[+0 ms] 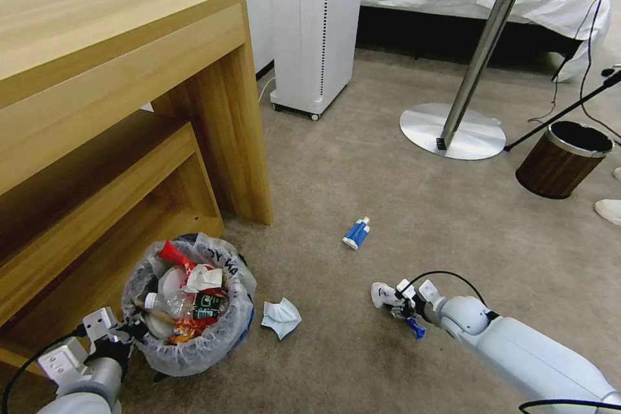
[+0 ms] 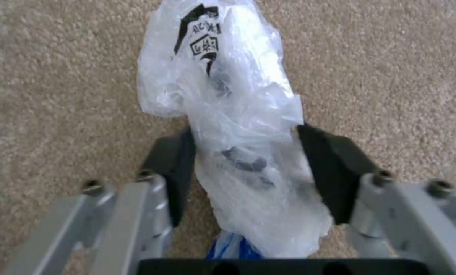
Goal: Pick up the trash bin and place the garbage on the floor into it.
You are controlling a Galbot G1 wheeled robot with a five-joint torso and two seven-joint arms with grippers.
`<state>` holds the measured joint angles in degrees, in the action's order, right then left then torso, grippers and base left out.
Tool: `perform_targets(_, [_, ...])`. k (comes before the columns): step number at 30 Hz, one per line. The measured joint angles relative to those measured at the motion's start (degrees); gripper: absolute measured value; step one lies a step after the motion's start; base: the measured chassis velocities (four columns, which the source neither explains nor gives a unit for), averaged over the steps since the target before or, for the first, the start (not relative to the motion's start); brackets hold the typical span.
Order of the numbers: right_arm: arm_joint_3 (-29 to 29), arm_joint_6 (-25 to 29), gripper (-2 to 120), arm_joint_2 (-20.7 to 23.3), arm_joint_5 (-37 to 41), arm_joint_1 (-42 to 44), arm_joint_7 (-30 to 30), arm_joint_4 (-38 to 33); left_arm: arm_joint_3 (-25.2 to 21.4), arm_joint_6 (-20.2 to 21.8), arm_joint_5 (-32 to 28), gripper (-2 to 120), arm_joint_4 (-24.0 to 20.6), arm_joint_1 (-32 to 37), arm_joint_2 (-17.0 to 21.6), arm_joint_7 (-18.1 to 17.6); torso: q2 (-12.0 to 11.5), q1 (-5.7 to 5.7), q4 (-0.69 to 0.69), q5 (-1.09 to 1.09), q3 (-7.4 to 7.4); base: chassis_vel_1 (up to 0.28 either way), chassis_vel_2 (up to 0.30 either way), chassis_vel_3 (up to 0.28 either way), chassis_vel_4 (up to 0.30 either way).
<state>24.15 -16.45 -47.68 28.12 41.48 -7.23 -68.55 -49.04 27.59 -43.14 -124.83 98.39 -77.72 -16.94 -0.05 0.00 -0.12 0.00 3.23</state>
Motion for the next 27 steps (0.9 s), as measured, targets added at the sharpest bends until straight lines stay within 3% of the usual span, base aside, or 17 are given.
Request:
perform_targets(7, [0.13,1.49,23,-0.33,0.61,0.56,1.88,0.30,0.05,0.00,0.20,1,-0.06,0.14,-0.10,-0.02,0.00,0.00,0.00,0.00,0.00,0.000,0.000,0.000,0.000])
perform_targets(14, [-2.20,4.23,1,1.49,2.87,2.63,2.32,-4.74,0.09,0.01,0.27,1,0.39,-0.01,-0.01,-0.04,0.00,0.00,0.00,-0.01,0.00,0.000,0.000,0.000,0.000])
perform_targets(18, [-5.55,6.56,0,4.24,6.01,4.86,1.44,-12.02,0.07,0.01,0.21,1,0.52,-0.04,0.43,-0.04,0.00,0.00,0.00,0.00,0.00,0.000,0.000,0.000,0.000])
perform_targets(21, [-8.16,10.95,0,8.11,8.77,5.87,-0.23,-22.80,0.02,0.17,-0.03,1,0.28,-0.06,0.80,-0.11,0.00,0.00,-0.02,0.00,0.00,0.000,0.000,0.000,0.000])
perform_targets(25, [-8.29,12.93,0,9.56,11.04,4.36,-0.32,-29.82,0.03,0.24,-0.09,1,-0.02,-0.05,0.81,-0.13,0.00,0.00,-0.02,-0.02,0.00,0.000,0.000,0.000,0.000])
perform_targets(27, [-6.84,14.30,0,9.76,13.95,0.35,-0.23,-37.49,0.21,0.48,-0.05,1,-0.45,-0.08,0.68,-0.27,0.00,0.00,0.00,-0.02,0.00,0.000,0.000,0.000,0.000])
